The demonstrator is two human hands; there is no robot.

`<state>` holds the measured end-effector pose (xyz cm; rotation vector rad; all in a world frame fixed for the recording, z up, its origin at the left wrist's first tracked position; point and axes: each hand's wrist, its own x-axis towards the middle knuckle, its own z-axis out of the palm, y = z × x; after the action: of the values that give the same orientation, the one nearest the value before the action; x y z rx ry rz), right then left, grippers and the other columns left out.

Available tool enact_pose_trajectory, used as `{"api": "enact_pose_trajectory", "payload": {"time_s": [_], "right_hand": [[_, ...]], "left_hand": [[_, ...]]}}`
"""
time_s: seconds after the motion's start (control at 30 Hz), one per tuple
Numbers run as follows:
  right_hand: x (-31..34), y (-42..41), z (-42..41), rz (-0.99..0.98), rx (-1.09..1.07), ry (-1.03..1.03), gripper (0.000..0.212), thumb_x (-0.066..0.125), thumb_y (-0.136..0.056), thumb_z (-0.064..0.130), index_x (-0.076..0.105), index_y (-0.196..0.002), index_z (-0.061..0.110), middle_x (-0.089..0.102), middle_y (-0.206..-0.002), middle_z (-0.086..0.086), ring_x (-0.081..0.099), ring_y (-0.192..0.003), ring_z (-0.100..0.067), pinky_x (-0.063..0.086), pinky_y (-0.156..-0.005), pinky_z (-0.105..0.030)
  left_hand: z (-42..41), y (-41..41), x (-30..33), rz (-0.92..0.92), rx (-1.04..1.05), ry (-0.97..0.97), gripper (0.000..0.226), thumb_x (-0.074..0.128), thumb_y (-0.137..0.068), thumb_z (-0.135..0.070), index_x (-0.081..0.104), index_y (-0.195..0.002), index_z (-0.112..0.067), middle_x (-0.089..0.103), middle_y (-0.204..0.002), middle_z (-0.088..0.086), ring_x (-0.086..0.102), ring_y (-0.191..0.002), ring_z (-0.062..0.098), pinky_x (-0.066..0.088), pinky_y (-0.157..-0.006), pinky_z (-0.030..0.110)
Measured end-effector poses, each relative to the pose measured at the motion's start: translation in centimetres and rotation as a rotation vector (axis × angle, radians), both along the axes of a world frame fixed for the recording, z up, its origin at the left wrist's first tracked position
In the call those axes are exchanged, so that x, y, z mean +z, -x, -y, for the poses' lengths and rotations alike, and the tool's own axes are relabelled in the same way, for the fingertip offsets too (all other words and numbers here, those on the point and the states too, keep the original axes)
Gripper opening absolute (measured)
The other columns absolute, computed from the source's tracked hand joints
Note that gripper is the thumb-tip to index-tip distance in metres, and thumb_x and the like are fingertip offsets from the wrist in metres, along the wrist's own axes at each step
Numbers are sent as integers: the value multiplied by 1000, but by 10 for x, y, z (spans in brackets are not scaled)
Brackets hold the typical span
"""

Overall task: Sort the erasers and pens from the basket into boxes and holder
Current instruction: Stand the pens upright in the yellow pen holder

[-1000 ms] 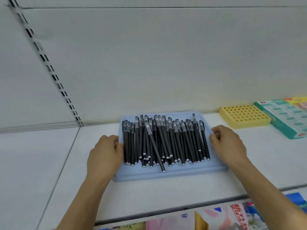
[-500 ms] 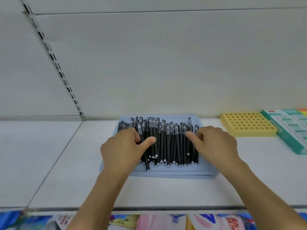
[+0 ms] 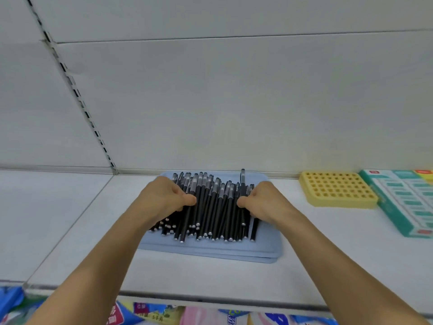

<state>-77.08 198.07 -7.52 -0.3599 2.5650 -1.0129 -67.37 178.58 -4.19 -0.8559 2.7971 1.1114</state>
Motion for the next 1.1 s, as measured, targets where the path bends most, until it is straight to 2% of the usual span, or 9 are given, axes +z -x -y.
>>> {"api": "enact_pose_trajectory", "payload": {"time_s": [0.07, 0.1, 0.17, 0.27, 0.4, 0.5, 0.57, 0.8, 1.1], "right_hand": [[0, 2, -12, 5, -34, 186, 29, 62, -85, 20, 50, -60, 11, 50, -50, -2, 37, -40, -12, 31, -51, -23], [1, 3, -21, -25, -63, 260, 26, 62, -86, 19, 56, -63, 9, 57, -50, -2, 41, -38, -9, 33, -49, -22], [8, 10, -44, -125, -136, 383, 20, 63, -86, 15, 59, -67, 10, 65, -55, -4, 49, -39, -9, 35, -44, -24], [20, 34, -87, -294, -257, 468, 13, 61, -86, 10, 62, -73, 10, 70, -65, -6, 58, -45, -12, 42, -42, -27], [25, 76, -130, -406, -336, 331, 12, 61, -87, 16, 65, -76, 14, 71, -71, -2, 63, -53, -15, 48, -50, -29], [17, 98, -136, -458, -266, 160, 13, 60, -88, 23, 66, -77, 18, 71, -74, 3, 66, -68, -20, 54, -66, -34], [12, 107, -135, -498, -215, 49, 14, 59, -90, 28, 67, -84, 19, 70, -80, 2, 64, -76, -21, 53, -71, -35], [0, 120, -126, -511, -86, -173, 17, 56, -94, 30, 65, -92, 16, 66, -87, -3, 61, -80, -26, 49, -66, -33], [-5, 104, -112, -509, -5, -195, 24, 59, -92, 34, 60, -80, 13, 63, -78, 0, 59, -75, -24, 48, -63, -31]], "left_hand": [[-8, -2, 6, -144, 57, -76, 23, 72, -84, -32, 69, -70, -14, 56, -42, -10, 49, -42, 4, 42, -54, 23], [-13, -1, 8, -234, 80, -150, 22, 71, -85, -28, 69, -70, -13, 57, -43, -7, 48, -40, 6, 45, -51, 23], [-30, 2, 13, -397, 104, -293, 14, 70, -87, -19, 70, -78, -8, 62, -51, 1, 54, -44, 10, 51, -50, 23], [-64, 14, 14, -527, 86, -404, 4, 66, -88, -10, 67, -89, -6, 63, -58, 7, 57, -48, 11, 51, -49, 20], [-101, 36, 14, -598, 71, -498, 11, 64, -89, -9, 68, -100, -10, 69, -76, 15, 60, -55, 13, 56, -55, 25], [-118, 50, 16, -626, 63, -504, 11, 64, -90, -12, 69, -99, -13, 71, -76, 11, 62, -57, 16, 58, -63, 31], [-127, 57, 17, -640, 60, -506, 9, 64, -90, -12, 69, -98, -12, 71, -76, 12, 62, -56, 17, 58, -62, 31], [-136, 71, 14, -652, 53, -508, 10, 64, -90, -10, 68, -100, -10, 72, -78, 11, 66, -62, 13, 57, -57, 26], [-142, 83, 13, -629, -13, -494, 9, 64, -91, -10, 67, -99, -10, 72, -79, 11, 68, -66, 15, 59, -58, 30]]}}
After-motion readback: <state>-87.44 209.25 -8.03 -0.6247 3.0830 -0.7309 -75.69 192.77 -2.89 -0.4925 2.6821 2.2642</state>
